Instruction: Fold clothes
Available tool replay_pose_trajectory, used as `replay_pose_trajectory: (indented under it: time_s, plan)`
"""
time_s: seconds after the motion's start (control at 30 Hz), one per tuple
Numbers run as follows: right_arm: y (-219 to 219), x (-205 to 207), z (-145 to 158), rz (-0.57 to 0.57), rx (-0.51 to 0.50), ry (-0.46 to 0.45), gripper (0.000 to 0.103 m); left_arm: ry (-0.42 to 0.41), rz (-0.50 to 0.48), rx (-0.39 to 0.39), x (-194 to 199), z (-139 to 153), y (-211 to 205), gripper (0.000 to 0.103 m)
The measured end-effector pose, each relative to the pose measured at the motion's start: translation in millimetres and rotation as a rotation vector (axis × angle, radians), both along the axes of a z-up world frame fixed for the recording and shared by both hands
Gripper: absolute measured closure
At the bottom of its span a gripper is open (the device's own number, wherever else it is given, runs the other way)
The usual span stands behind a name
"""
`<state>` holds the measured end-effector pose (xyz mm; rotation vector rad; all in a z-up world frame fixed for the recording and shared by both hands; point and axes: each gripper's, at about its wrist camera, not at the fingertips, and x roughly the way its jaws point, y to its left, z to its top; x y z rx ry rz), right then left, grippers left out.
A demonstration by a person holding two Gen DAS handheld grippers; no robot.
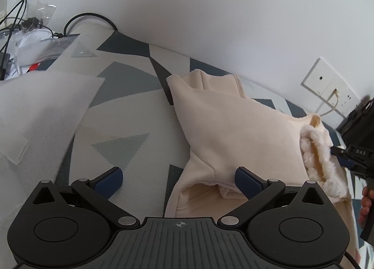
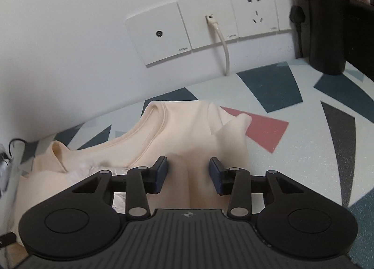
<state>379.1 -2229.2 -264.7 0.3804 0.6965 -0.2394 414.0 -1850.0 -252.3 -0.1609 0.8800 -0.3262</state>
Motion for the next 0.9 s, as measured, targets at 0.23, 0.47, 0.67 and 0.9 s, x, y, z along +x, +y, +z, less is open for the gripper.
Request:
replay_pose_trajectory:
  time_s: [0.23, 0.47, 0.67, 0.9]
  plan:
    - [15, -6, 14, 0.056, -0.108, -0.074, 0.096, -0.008, 0.008, 0.000, -1, -2, -1, 0.001]
    - [5, 2, 5, 0.077, -0.123, 0.009, 0.087, 0.000, 0.006, -0.005, 5, -2, -1, 0.001]
    - [-10, -2, 19, 0.060, -0.130, -0.029, 0.073, -0.034, 0.014, -0.043, 19, 17, 4, 0.022]
    - [-12, 33, 13, 0.117, -0.200, 0.028, 0.073, -0.121, -0.108, -0.020, 77, 50, -34, 0.039]
